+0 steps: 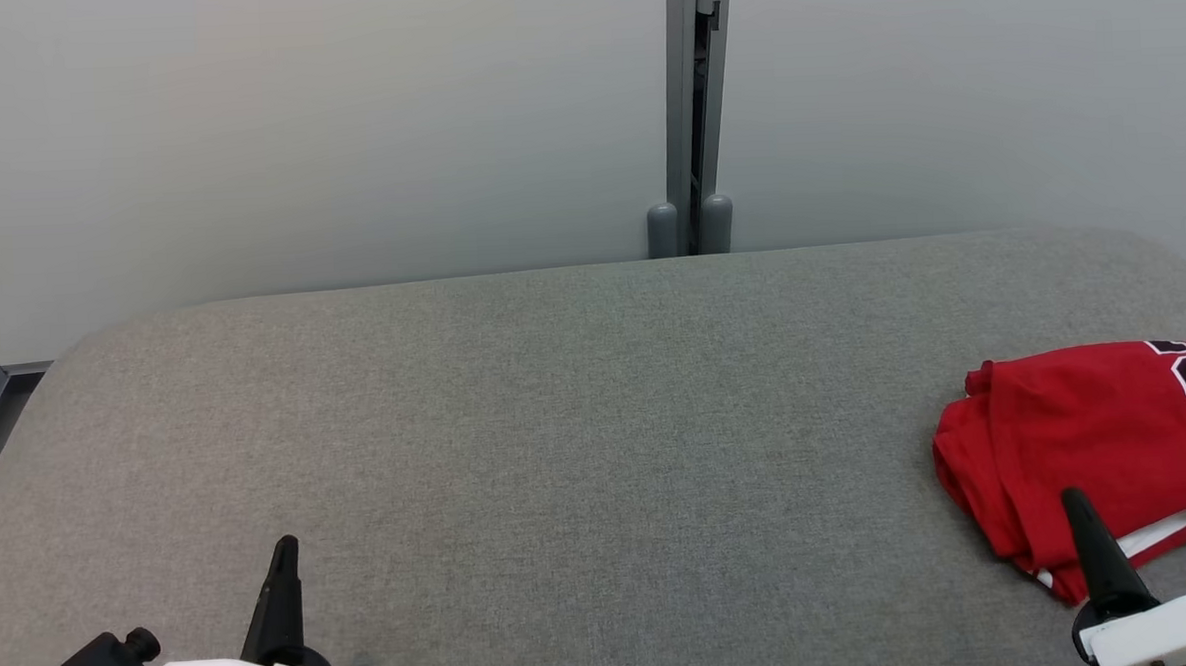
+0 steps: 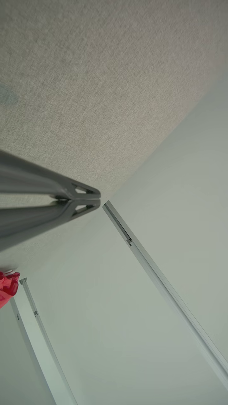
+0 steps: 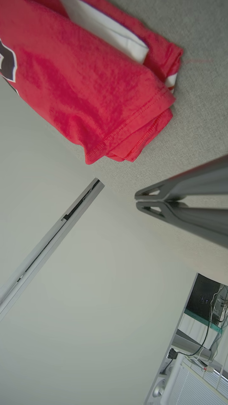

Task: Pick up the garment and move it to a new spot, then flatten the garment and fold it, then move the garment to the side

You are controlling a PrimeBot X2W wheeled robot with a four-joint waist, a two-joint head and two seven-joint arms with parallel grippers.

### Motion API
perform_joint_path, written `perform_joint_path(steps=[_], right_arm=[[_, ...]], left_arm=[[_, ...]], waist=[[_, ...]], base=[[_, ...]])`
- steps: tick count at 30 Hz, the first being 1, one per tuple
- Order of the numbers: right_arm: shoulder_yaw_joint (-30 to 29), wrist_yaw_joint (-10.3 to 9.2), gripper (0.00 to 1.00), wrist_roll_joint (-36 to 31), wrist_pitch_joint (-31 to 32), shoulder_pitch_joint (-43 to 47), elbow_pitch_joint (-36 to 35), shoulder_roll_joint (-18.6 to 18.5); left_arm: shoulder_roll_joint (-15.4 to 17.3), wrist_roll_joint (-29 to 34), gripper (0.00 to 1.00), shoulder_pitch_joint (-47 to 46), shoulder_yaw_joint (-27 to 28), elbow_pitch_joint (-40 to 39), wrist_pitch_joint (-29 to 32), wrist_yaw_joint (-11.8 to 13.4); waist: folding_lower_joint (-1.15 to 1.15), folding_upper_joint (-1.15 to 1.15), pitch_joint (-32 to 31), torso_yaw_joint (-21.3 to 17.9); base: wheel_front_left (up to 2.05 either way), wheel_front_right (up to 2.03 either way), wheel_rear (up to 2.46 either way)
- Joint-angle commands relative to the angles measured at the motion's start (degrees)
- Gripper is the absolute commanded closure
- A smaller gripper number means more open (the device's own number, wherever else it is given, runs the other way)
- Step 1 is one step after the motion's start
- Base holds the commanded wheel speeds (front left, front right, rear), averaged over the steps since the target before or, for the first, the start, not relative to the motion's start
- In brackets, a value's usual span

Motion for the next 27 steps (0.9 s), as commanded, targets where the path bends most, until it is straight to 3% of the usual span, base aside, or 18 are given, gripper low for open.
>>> perform_joint_path(steps=[1, 27], right_arm=[[-0.6, 0.02, 1.0, 1.4, 0.3, -1.5, -0.3, -0.2], [-2.5, 0.02, 1.0, 15.3, 2.5, -5.6, 3.0, 1.7]], left_arm=[[0.3, -1.4, 1.0, -2.1, 0.7, -0.5, 0.4, -0.4], [-0.8, -15.4, 1.0, -5.3, 4.5, 0.4, 4.7, -1.9]], waist=[[0.0, 0.0, 0.1, 0.0], [0.0, 0.0, 1.7, 0.1]], base=[[0.0, 0.0, 0.0], [0.0, 0.0, 0.0]])
